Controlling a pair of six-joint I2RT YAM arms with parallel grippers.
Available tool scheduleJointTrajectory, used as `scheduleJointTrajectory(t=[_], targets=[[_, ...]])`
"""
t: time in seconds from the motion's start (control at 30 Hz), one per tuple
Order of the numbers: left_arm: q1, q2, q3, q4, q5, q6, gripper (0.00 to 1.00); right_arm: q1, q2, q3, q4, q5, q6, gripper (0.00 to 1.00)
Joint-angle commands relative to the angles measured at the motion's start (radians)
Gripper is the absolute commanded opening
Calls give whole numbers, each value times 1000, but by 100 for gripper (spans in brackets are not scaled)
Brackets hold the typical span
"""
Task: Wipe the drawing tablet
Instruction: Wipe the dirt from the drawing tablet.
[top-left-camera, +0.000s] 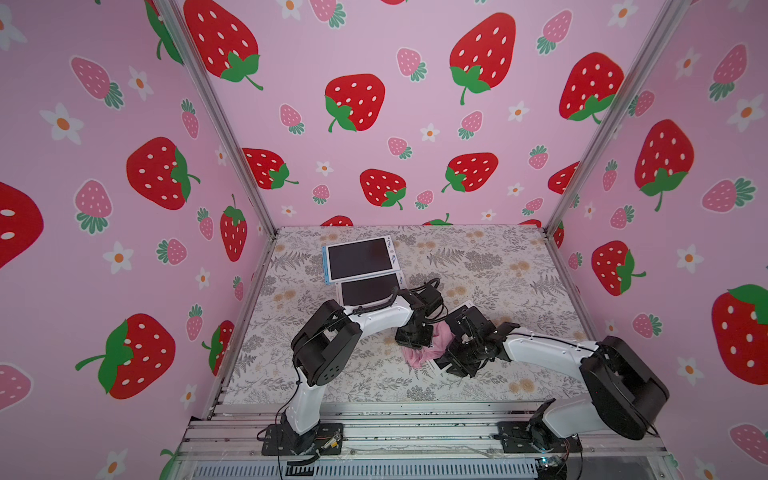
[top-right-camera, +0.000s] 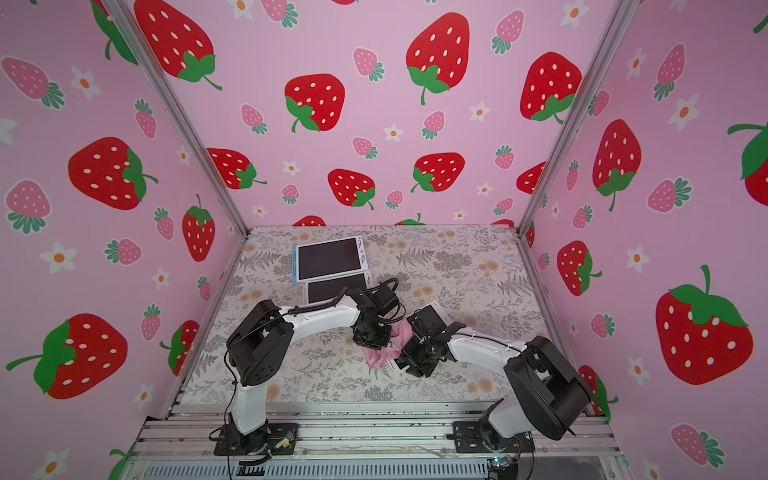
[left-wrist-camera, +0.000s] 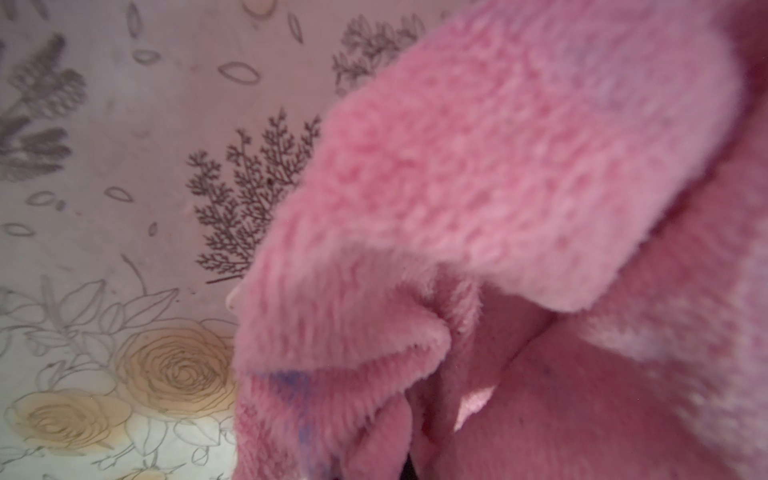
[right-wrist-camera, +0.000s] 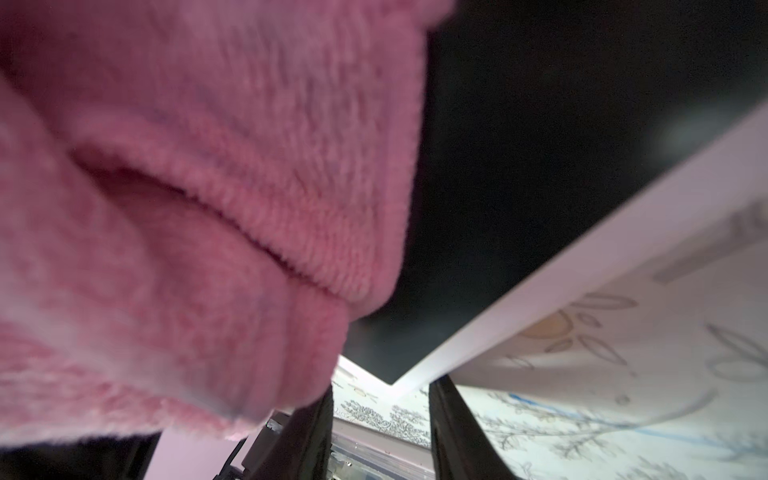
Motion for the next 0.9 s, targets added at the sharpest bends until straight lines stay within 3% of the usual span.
scheduleJointTrajectory(t=[0.0,0.23,0.4,0.5,0.77,0.87], targets=[[-40,78,-20,36,112,-1,8,11,77,-29,102,80,27,40],[-53,88,-44,70,156,-34,7,16,85,-30,105,93,29,39],[-114,87,-19,104,218,-74,7,16,102,-22,113,89,26,39],[-124,87,-5,123,254,-106,1,17,88,-33,113,94,31,39],[-108,25,66,176,338,-147,0,14,19,-47,88,102,15,46],[-103,-23,103,202,358,-159,0,15,-70,-26,-19,143,-9,51]])
